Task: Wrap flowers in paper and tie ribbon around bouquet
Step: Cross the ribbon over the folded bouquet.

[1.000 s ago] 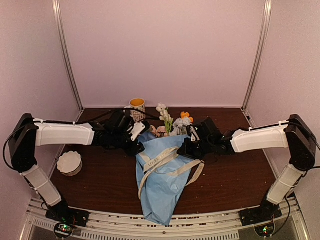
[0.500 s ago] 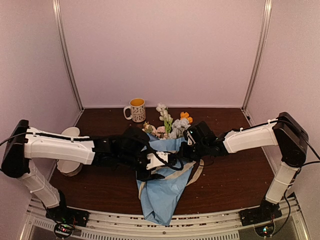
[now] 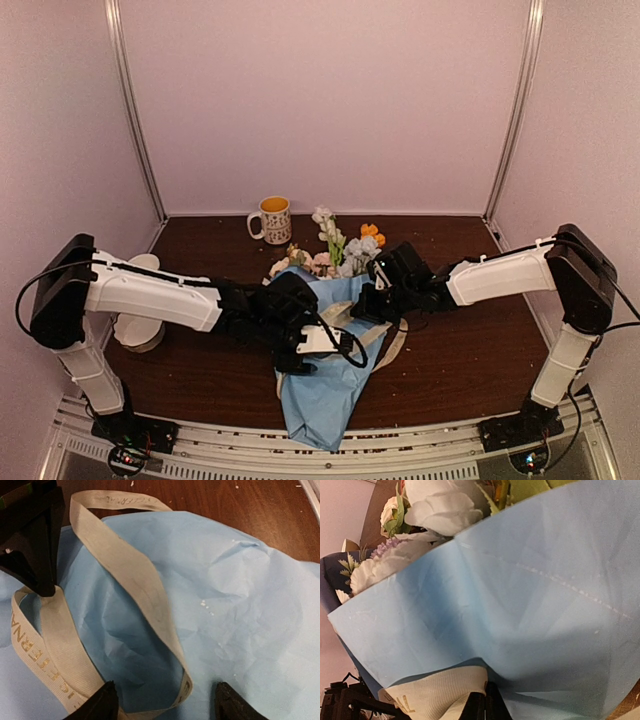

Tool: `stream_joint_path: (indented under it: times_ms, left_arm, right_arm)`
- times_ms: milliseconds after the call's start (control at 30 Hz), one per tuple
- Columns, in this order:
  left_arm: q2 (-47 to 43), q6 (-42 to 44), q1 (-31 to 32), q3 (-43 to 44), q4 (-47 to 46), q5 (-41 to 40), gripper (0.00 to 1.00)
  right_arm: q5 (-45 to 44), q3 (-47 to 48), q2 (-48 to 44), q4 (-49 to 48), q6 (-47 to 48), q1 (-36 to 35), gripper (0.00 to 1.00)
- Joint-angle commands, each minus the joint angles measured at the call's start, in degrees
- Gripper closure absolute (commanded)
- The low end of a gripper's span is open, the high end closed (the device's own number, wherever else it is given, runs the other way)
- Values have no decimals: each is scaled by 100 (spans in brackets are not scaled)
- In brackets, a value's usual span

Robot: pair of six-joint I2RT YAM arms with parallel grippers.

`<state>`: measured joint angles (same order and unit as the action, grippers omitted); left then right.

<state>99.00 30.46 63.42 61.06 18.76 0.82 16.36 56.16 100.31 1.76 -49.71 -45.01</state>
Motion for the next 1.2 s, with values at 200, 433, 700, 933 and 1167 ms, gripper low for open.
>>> stream_joint_path:
  times_ms: [200, 433, 700, 933, 1167]
  left_arm:
    - [-584, 50, -14, -709, -1257, -642, 31]
    - [-999, 257, -11, -1210, -1943, 109, 28]
    - [16, 574, -16, -491, -943, -404, 25]
    - [135, 417, -12, -460, -1112, -670, 60]
    - [-449, 121, -50, -844, -1913, -798, 100]
  right_arm:
    - [-17, -56, -335, 387, 186, -16, 100]
    - [146, -80, -295, 266, 134, -51, 100]
    - [132, -59, -316, 323, 154, -60, 100]
    - [81, -93, -469, 603, 309, -66, 100]
    - [257, 92, -499, 1505, 995, -197, 100]
